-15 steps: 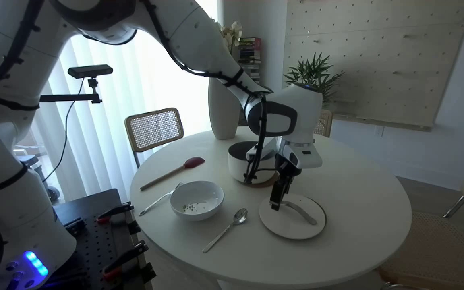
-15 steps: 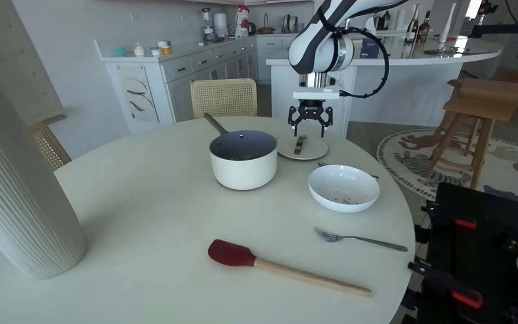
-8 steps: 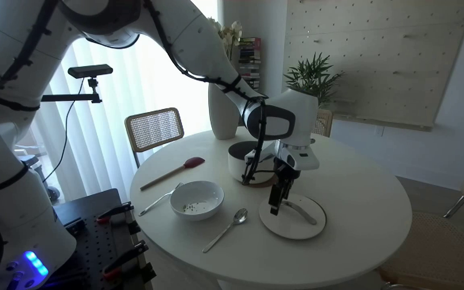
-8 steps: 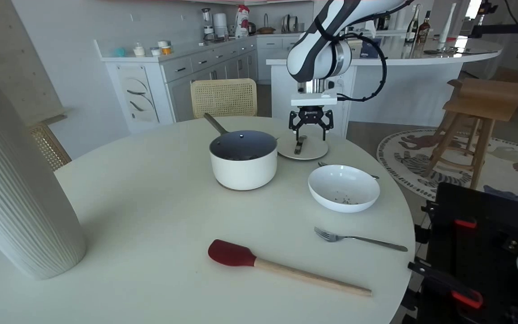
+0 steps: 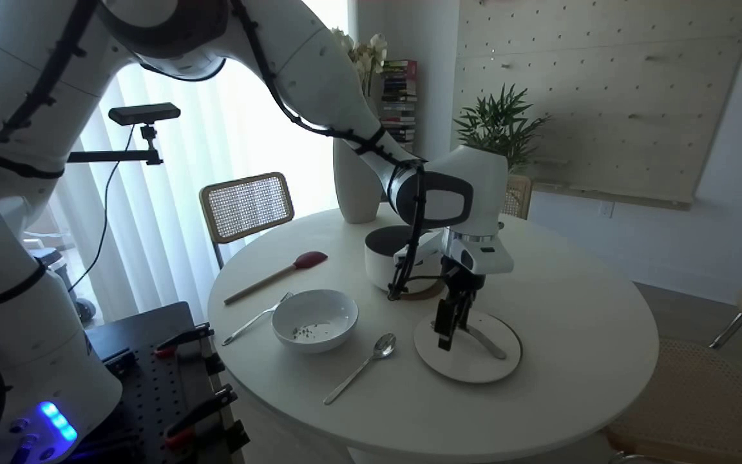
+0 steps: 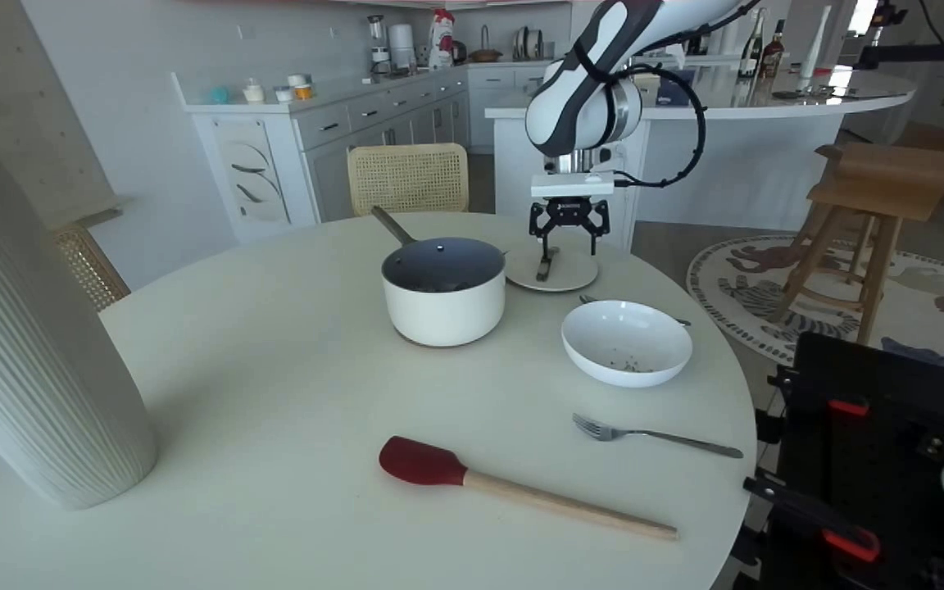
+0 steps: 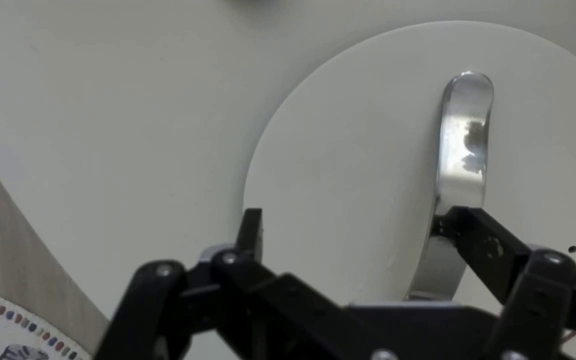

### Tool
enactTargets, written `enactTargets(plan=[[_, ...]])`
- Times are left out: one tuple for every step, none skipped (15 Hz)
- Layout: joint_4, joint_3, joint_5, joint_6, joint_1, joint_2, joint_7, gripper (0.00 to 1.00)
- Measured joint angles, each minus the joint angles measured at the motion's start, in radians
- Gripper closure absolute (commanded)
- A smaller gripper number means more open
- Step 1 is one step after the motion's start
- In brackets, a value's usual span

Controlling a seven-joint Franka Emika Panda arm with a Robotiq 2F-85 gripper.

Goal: Take the broccoli from the white bowl and put it in the white pot then take the wooden spatula out of the pot and put it on the table then put the white lid on the pot

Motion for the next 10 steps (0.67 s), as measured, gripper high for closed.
enactTargets(plan=[[0.000,0.000,-0.001,0.005,0.001,0.001,0.000,0.00],[0.000,0.000,-0.002,0.011,0.001,0.002,0.000,0.25],[0.000,0.000,-0.003,0.020,0.002,0.003,0.000,0.26],[0.000,0.000,-0.006,0.033,0.003,0.005,0.000,0.35],[0.000,0.000,-0.008,0.047,0.006,0.006,0.000,0.42],[0.000,0.000,-0.009,0.060,0.010,0.006,0.000,0.51],[0.000,0.000,-0.009,0.071,0.013,0.007,0.000,0.58],[0.000,0.000,-0.009,0.082,0.017,0.007,0.000,0.66],[0.000,0.000,-0.009,0.091,0.020,0.008,0.000,0.73],[0.000,0.000,-0.009,0.099,0.022,0.008,0.000,0.81]])
